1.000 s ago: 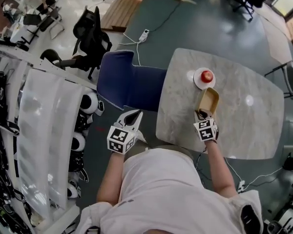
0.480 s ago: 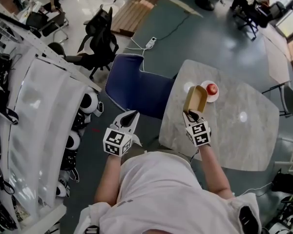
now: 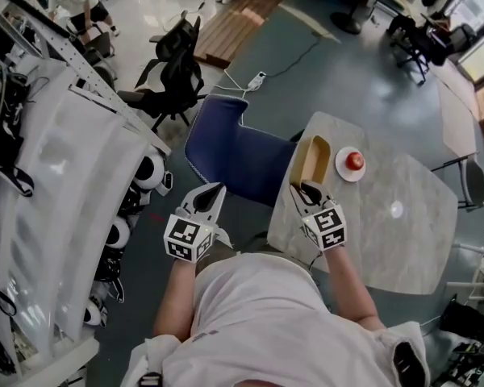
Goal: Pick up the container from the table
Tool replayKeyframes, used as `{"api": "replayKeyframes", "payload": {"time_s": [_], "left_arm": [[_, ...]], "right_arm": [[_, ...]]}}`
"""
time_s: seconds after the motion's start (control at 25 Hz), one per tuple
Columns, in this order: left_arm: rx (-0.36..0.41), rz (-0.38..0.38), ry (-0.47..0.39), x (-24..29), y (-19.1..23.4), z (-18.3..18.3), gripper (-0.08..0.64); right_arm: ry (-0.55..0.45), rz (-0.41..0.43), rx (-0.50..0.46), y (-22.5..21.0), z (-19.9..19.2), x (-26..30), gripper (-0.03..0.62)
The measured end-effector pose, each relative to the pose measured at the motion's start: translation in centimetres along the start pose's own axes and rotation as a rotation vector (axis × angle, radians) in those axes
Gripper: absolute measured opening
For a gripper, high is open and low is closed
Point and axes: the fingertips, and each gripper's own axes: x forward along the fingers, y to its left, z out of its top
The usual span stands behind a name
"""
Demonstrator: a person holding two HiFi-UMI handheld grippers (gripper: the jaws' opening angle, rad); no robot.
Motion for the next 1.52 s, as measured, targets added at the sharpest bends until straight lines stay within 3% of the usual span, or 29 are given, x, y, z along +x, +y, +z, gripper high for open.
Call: {"api": "replayKeyframes", "payload": {"time_s": [0.64,1.0,1.52], "left_arm": [[0.041,-0.032,-0.115,-3.3,1.6,3.5,0.002],[0.063,-0.064,-0.133,-3.8,0.8,3.7,0.002],[0.049,-0.088,-0.115,-2.8,-0.2,2.8,0.002]], "right_arm": [[-0.206,0.134,-0.020,6.9,6.7,0.6,0.054],[-0.225,0.150,-0.021,8.1,6.9,0.0,0.054],[-0.174,0.145,-0.019,8.5,4.6,-0.2,0.052]]}}
